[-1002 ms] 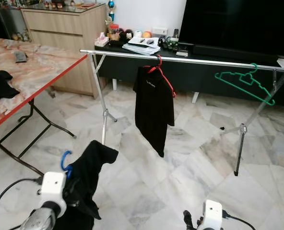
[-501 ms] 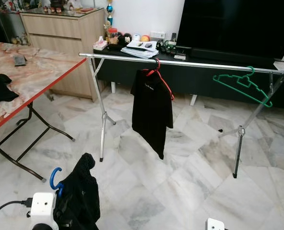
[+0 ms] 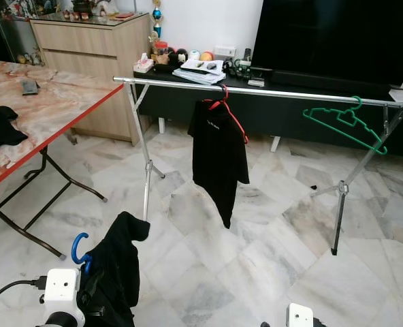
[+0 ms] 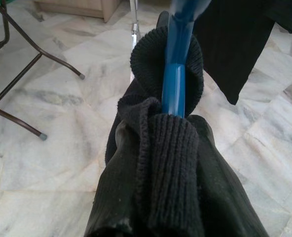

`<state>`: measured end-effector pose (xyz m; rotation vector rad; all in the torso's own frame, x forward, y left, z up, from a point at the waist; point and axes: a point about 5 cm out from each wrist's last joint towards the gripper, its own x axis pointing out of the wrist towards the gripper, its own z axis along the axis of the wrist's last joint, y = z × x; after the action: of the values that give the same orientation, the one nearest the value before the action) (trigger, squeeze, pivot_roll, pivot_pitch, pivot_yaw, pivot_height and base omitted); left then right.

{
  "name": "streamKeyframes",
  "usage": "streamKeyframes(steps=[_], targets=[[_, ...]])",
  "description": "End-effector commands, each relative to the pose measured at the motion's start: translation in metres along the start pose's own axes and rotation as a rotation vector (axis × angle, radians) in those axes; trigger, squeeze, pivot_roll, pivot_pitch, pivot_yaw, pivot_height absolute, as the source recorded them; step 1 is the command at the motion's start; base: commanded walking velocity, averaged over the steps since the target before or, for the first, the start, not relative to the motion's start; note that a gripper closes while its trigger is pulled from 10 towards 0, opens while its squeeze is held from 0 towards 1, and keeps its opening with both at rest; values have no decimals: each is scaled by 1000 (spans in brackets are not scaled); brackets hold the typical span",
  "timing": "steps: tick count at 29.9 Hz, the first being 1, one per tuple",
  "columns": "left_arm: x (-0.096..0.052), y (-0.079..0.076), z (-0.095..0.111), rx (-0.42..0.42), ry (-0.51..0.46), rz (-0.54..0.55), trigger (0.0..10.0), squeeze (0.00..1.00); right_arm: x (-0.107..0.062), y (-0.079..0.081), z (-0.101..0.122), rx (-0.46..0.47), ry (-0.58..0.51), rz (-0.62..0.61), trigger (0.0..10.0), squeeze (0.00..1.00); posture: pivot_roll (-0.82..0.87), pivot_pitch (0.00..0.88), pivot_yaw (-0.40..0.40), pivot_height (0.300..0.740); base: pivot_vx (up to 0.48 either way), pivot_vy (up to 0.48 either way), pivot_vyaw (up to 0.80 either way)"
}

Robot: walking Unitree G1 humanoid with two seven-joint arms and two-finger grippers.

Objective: Hang hanger

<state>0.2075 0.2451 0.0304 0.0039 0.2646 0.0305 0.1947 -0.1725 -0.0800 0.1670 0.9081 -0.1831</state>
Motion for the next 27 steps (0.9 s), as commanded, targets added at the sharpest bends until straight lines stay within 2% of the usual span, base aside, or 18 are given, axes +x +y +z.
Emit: streamKeyframes(steps=[1, 7, 12, 15, 21, 23, 24, 25, 27], targets=[[2, 0, 11, 11, -41, -10, 10000, 0, -1, -1, -4, -2, 9, -3, 10000, 0, 81, 0, -22, 740, 0, 0, 0], [6, 4, 8, 66, -25, -25, 10000, 0, 0, 1, -3, -7, 8, -1, 10000, 0, 87, 0, -18, 740, 0, 0, 0], [8, 21, -34, 87, 159, 71, 10000, 0, 0, 2, 1, -5, -3, 0, 10000, 0, 83, 0, -20, 740, 0, 0, 0], [9, 27, -42, 63, 197, 117, 10000, 0, 0, 2, 2, -11, -6, -1, 10000, 0, 81, 0, -22, 740, 0, 0, 0], [12, 28, -58, 70, 299, 138, 10000, 0, 1, 2, 4, -9, -12, -10, 10000, 0, 85, 17, -22, 740, 0, 0, 0], [8, 28, -69, 66, 357, 147, 10000, 0, 1, 2, 5, -15, -9, -12, 10000, 0, 82, 20, -19, 740, 0, 0, 0], [1, 28, -82, 62, 437, 153, 10000, 0, 1, 2, 4, -19, -2, 4, 10000, 0, 80, 25, -19, 740, 0, 0, 0], [-3, 28, -88, 57, 474, 154, 10000, 0, 1, 2, 4, -26, -3, 11, 10000, 0, 77, 29, -19, 740, 0, 0, 0], [-3, 28, -88, 57, 474, 154, 10000, 0, 1, 2, 4, -26, -3, 11, 10000, 0, 77, 29, -19, 740, 0, 0, 0]])
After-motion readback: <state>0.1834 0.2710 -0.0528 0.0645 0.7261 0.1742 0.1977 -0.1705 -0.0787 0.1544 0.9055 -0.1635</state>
